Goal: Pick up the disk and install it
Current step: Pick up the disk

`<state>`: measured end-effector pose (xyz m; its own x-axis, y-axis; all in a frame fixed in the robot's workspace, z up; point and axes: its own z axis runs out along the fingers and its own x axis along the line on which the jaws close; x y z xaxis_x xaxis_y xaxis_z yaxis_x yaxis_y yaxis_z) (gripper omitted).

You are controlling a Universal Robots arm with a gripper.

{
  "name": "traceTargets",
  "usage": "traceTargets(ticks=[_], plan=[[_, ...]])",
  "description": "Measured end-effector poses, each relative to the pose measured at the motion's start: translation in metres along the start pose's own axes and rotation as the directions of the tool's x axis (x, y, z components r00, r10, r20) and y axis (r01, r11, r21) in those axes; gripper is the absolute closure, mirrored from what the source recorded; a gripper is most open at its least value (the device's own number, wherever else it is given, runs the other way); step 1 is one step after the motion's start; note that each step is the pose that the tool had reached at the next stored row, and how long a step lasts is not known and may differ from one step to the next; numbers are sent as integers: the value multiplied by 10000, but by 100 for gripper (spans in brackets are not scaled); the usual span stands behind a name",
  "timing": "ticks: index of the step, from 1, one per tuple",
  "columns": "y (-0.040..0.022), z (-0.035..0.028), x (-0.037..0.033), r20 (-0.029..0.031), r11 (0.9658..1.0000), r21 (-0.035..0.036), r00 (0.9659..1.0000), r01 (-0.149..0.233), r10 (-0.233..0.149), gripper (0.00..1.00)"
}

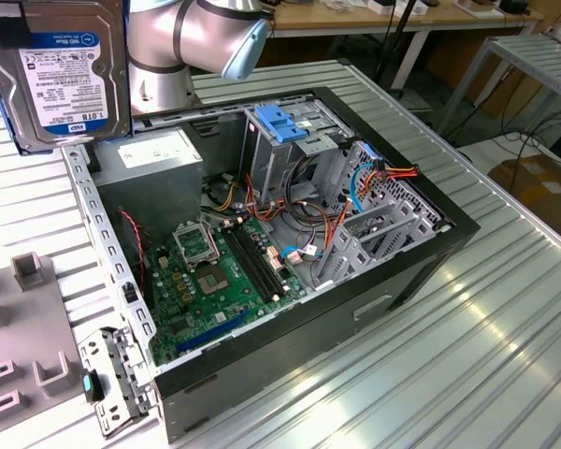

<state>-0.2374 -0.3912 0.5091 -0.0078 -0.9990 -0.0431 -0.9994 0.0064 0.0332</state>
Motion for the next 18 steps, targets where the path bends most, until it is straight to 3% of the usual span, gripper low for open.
traceTargets(ticks=[7, 13, 16, 18], plan=[[-84, 4, 0, -14, 10000, 1, 10000, -1, 1, 63], [-200, 11, 1, -30, 10000, 0, 10000, -1, 1, 63], [-259, 12, 1, -99, 10000, 2, 10000, -3, 3, 63], [-277, 19, 1, -243, 10000, 80, 9997, -5, 7, 63]])
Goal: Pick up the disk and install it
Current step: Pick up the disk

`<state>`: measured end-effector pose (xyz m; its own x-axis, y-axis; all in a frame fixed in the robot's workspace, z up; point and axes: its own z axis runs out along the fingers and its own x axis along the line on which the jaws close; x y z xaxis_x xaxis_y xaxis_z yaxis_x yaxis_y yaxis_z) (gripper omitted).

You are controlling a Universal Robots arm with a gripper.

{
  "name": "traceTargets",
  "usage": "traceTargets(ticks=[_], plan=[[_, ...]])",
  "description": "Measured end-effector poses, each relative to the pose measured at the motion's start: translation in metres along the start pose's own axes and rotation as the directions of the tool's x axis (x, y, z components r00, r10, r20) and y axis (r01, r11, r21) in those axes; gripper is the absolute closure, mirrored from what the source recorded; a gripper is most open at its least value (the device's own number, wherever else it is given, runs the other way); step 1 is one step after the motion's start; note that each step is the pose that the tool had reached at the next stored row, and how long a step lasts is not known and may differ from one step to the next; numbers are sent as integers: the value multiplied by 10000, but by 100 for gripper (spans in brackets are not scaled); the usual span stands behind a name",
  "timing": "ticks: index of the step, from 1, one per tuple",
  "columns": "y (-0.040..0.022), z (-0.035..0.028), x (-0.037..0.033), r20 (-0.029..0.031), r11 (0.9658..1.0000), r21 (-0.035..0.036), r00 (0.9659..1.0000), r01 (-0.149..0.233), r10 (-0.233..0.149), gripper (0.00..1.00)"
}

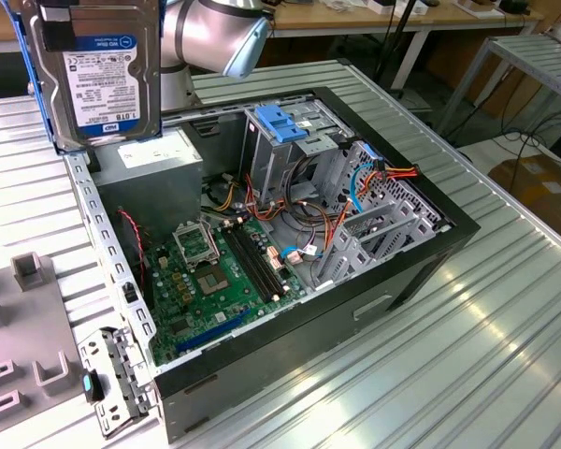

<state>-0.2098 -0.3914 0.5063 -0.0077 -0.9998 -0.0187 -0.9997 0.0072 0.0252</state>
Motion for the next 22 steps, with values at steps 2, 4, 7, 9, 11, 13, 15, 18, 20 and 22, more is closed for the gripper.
traceTargets(ticks=[2, 4, 7, 9, 11, 13, 15, 18, 20, 22], plan=[[-6, 3, 0, -113, 9999, 110, 9999, 0, 1, 63], [-47, 14, 0, -215, 9997, 251, 9998, 3, 2, 63], [-129, 31, 0, -219, 9997, 261, 9998, -2, 8, 63], [-191, 40, -1, -220, 9997, 260, 9998, -4, 10, 63], [-246, 48, -1, -220, 9997, 261, 9998, -7, 13, 63], [-301, 55, -1, -220, 9997, 260, 9998, -8, 13, 63], [-356, 62, -1, -221, 9997, 262, 9998, -9, 14, 63], [-432, 77, 1, -222, 9996, 267, 9998, -11, 17, 63], [-458, 91, 6, -222, 9996, 275, 9998, -15, 21, 63], [-478, 106, 13, -221, 9996, 277, 9998, -28, 34, 63]])
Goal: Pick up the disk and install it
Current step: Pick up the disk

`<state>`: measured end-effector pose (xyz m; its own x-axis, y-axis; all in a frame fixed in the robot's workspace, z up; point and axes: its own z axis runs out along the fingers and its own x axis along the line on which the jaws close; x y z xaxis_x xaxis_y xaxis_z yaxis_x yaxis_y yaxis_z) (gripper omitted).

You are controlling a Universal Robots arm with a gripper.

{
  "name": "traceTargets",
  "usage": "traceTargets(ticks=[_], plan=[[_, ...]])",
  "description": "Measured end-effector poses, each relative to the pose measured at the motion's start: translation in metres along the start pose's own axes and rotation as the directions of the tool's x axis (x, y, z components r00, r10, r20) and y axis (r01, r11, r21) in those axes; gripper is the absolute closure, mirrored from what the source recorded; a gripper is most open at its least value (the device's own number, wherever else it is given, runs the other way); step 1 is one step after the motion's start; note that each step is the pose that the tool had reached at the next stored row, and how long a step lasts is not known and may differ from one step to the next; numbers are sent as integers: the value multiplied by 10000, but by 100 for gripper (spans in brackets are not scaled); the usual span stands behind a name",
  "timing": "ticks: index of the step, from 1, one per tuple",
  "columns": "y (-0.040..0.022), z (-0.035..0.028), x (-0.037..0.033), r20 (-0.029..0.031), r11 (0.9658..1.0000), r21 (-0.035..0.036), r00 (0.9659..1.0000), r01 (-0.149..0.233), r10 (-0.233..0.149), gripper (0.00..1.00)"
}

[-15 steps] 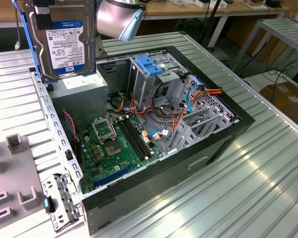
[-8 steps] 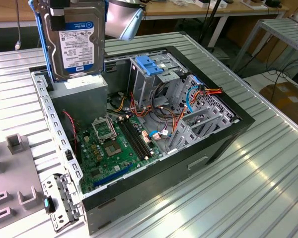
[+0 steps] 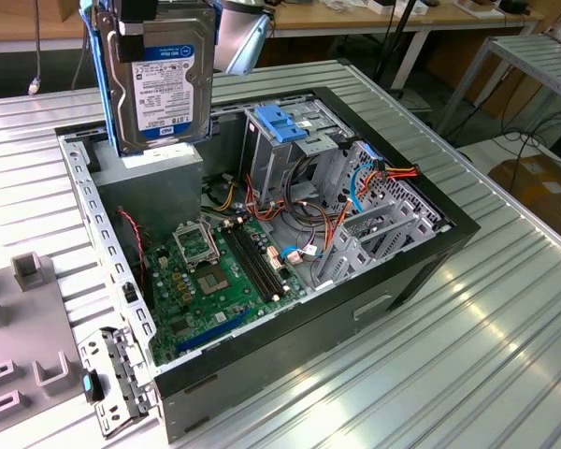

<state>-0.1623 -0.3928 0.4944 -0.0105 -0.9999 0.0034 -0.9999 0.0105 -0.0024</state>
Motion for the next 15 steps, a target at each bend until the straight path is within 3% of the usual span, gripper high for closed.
traceTargets(ticks=[15], plan=[[-166, 101, 101, -2, 10000, -2, 10000, -58, 58, 63]])
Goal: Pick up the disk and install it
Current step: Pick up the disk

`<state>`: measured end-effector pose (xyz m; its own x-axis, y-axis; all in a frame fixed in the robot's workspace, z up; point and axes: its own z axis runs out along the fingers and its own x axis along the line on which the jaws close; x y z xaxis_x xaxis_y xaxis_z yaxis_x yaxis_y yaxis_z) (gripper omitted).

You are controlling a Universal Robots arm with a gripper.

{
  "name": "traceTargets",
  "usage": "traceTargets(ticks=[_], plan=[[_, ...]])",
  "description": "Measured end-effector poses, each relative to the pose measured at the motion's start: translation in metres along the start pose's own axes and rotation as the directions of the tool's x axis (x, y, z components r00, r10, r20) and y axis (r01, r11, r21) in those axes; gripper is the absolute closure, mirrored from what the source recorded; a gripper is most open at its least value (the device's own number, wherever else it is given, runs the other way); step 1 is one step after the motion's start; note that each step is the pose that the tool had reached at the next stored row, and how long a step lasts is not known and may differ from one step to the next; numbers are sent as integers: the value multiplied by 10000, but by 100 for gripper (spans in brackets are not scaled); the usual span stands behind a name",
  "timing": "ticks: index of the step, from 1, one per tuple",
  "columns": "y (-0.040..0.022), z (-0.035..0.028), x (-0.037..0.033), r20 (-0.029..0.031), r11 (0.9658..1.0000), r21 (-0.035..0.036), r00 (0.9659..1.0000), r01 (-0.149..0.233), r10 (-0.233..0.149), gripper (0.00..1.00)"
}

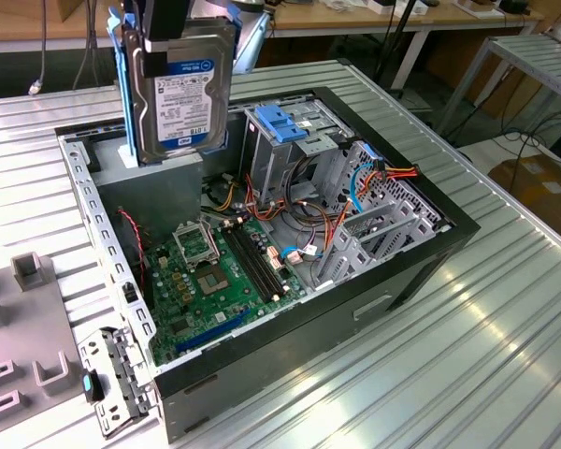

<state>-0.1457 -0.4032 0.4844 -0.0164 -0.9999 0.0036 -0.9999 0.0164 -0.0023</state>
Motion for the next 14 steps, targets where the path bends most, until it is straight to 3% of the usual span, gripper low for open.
traceTargets(ticks=[6, 14], plan=[[-62, 35, 74, 1, 10000, 1, 10000, -9, 9, 63], [-74, 35, 79, 1, 10000, 1, 10000, -11, 11, 63]])
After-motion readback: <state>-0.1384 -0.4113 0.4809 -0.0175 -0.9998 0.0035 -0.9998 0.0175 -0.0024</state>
